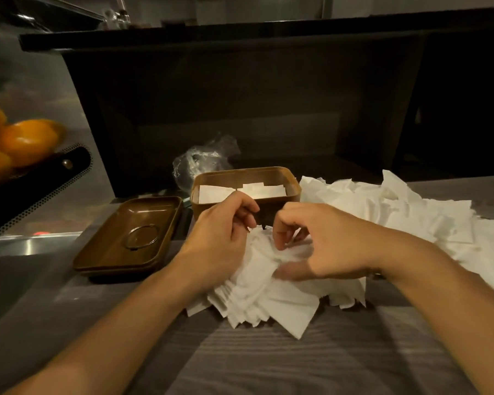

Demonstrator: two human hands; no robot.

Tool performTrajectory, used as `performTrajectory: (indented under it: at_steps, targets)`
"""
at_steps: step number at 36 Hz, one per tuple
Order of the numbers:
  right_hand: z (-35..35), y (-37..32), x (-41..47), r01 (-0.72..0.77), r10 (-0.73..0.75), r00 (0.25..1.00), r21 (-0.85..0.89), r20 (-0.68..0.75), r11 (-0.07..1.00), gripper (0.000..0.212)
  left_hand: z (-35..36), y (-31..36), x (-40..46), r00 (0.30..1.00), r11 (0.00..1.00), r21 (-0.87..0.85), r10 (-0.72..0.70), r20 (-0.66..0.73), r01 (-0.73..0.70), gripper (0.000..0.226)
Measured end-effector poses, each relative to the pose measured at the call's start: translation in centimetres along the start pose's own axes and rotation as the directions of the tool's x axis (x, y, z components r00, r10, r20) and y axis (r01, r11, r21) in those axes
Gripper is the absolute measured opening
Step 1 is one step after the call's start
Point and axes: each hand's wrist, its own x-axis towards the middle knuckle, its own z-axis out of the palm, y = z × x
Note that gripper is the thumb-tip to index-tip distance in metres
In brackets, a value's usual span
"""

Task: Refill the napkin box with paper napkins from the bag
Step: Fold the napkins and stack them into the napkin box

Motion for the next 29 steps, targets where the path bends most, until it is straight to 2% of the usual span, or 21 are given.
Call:
performTrajectory:
  at_steps: [6,13,16,18,19,21,23,25,26,29]
  targets:
    - [-0.5,0.5,-0.5,0.046,-0.037,0.996,0.112,-0.081,0.993,0.010,0.0,-0.1,-0.1,1.000,1.000,0.000,0.003,-0.005,-0.003,0.036]
    - [-1.1,1.3,-0.6,0.023,0.016,0.968,0.150,-0.250,0.988,0.012,-0.2,-0.2,-0.3,1.000,0.999,0.031,0.022,-0.005,-0.021,0.033]
    - [-1.2,0.9,-0.6,0.124,-0.019,0.907,0.224,-0.420,0.967,0.012,-0.5,-0.1,-0.3,0.999,0.999,0.023,0.039,-0.013,-0.038,0.028]
    - [-1.6,0.2,-0.6,0.224,0.005,0.852,0.372,-0.524,0.901,0.011,-0.9,0.2,-0.3,0.997,0.995,-0.076,0.066,-0.033,-0.069,0.026]
    - [-1.8,-0.2,-0.7,0.266,0.037,0.837,0.465,-0.546,0.844,0.011,-1.0,0.5,-0.3,0.996,0.983,-0.162,0.080,-0.051,-0.087,0.033]
    - [-2.1,-0.9,-0.7,0.308,0.100,0.845,0.631,-0.525,0.712,0.019,-1.5,1.5,-0.3,0.997,0.908,-0.414,0.040,-0.065,-0.063,0.049]
    - [-1.9,-1.7,-0.6,0.300,0.132,0.864,0.706,-0.486,0.642,0.029,-2.3,2.5,-0.3,0.996,0.738,-0.670,-0.030,0.087,0.081,0.065]
    - [-1.1,-2.4,-0.1,0.272,0.142,0.862,0.679,-0.487,0.682,0.023,-2.7,3.7,-0.5,0.959,0.603,-0.763,-0.011,0.282,0.231,0.076]
    - [-0.8,-2.6,0.2,0.257,0.156,0.853,0.662,-0.498,0.704,0.017,-2.7,4.1,-0.6,0.940,0.558,-0.783,0.015,0.340,0.274,0.072]
    - [0.0,-3.0,0.8,0.239,0.214,0.817,0.651,-0.536,0.720,0.010,-2.4,4.6,-0.5,0.911,0.451,-0.820,0.034,0.411,0.353,0.060]
